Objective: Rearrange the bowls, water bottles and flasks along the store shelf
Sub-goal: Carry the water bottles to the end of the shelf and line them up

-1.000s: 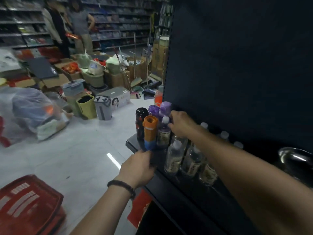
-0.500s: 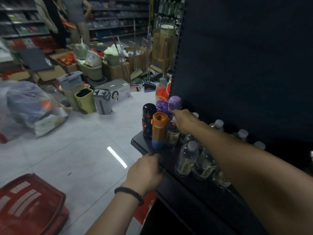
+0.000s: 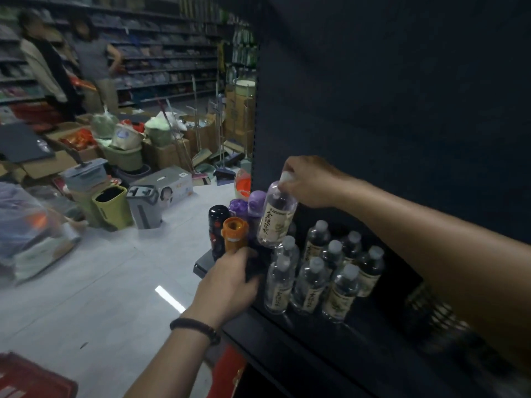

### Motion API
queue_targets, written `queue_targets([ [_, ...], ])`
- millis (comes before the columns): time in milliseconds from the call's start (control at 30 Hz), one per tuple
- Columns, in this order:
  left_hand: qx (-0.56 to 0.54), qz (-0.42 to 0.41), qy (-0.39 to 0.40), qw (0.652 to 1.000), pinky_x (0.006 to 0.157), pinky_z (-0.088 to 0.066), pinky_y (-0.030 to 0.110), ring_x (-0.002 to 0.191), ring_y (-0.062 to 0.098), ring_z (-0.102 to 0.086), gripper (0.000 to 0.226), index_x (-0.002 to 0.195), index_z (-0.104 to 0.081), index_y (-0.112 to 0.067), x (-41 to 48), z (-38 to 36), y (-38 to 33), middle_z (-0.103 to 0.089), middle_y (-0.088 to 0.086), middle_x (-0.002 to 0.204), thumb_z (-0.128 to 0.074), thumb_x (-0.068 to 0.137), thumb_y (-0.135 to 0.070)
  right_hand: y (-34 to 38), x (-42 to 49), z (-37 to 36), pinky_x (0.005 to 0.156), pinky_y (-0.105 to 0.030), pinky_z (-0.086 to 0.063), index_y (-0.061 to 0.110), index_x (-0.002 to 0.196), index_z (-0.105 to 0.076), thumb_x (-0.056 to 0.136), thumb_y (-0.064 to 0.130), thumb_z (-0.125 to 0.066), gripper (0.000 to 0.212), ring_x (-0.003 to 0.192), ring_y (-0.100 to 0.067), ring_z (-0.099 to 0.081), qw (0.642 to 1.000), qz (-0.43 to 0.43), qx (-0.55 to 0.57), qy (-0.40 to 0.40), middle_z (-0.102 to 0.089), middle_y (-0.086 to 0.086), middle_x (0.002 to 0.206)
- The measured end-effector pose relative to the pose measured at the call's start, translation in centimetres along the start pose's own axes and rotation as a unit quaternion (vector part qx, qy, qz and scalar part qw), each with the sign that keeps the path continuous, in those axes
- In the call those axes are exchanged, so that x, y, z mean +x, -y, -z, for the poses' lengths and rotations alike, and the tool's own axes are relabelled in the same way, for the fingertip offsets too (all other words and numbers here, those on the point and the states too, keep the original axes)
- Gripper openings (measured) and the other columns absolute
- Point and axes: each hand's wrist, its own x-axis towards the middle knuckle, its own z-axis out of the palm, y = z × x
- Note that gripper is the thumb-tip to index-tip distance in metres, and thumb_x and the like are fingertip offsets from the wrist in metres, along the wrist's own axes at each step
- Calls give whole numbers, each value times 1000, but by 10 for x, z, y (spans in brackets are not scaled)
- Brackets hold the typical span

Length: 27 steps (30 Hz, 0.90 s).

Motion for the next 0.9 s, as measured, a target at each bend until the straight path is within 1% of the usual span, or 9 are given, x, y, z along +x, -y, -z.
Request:
queue_targets([
  [100, -65, -35, -43, 996, 104, -56, 41, 122, 13, -61, 51, 138, -55, -34, -1, 8, -36, -62, -10, 136, -76, 93, -47, -5, -44, 39, 60, -30, -43, 27, 99, -66, 96, 42, -70, 16, 85, -11, -63, 1000, 0, 10, -6, -68, 6, 98],
  [200, -133, -64, -38, 988, 104, -54, 33, 120, 6, -62, 66, 140, -54, -32, -9, 7, -76, -63, -13, 134, -83, 85, -53, -18, -97, 60, 61, -30, -45, 28, 98, -68, 94, 47, -72, 20, 86, -9, -64, 1000, -17, 13, -8, -69, 8, 97],
  [267, -154, -83, -7, 985, 104, -55, 32, 120, 5, -63, 70, 141, -54, -31, -22, -1, -104, -65, -13, 133, -87, 82, -47, -33, -137, 66, 62, -31, -50, 29, 98, -68, 92, 50, -72, 22, 84, -8, -66, 999, -31, 28, -14, -70, 9, 98],
  [333, -159, -98, 28, 982, 101, -58, 33, 113, 2, -67, 65, 135, -55, -32, -39, -16, -129, -69, -14, 125, -91, 81, -40, -51, -179, 67, 65, -32, -55, 30, 99, -67, 93, 50, -71, 21, 84, -11, -68, 998, -44, 45, -15, -70, 9, 99],
  [400, -172, -113, 64, 976, 98, -61, 37, 108, 0, -71, 63, 132, -57, -33, -61, -37, -152, -72, -14, 120, -92, 79, -36, -73, -222, 68, 68, -32, -54, 32, 100, -66, 94, 51, -70, 21, 88, -11, -67, 997, -60, 51, -19, -68, 10, 101],
  [533, -203, -149, 132, 959, 95, -63, 43, 108, 6, -75, 65, 132, -59, -35, -112, -91, -204, -76, -10, 120, -90, 74, -37, -124, -321, 71, 74, -35, -58, 33, 101, -65, 95, 53, -69, 21, 90, -10, -65, 993, -103, 61, -16, -67, 12, 102],
  [633, -198, -182, 180, 946, 96, -63, 44, 110, 8, -75, 59, 130, -60, -34, -151, -132, -258, -76, -10, 121, -89, 79, -33, -165, -402, 78, 69, -31, -55, 30, 106, -65, 98, 49, -68, 21, 89, -10, -66, 988, -134, 71, -21, -66, 9, 104],
  [733, -199, -205, 230, 930, 98, -63, 38, 112, 3, -74, 44, 131, -61, -29, -192, -173, -324, -75, -11, 122, -80, 94, -17, -208, -487, 87, 74, -34, -58, 32, 109, -64, 98, 51, -68, 22, 91, -11, -66, 984, -163, 62, -32, -65, 10, 106],
  [900, -184, -252, 296, 903, 95, -61, 24, 113, -2, -72, 45, 135, -59, -29, -275, -242, -437, -74, -12, 126, -78, 97, -15, -276, -636, 104, 79, -38, -61, 31, 110, -64, 99, 51, -67, 23, 92, -12, -67, 973, -221, 52, -38, -64, 9, 108],
])
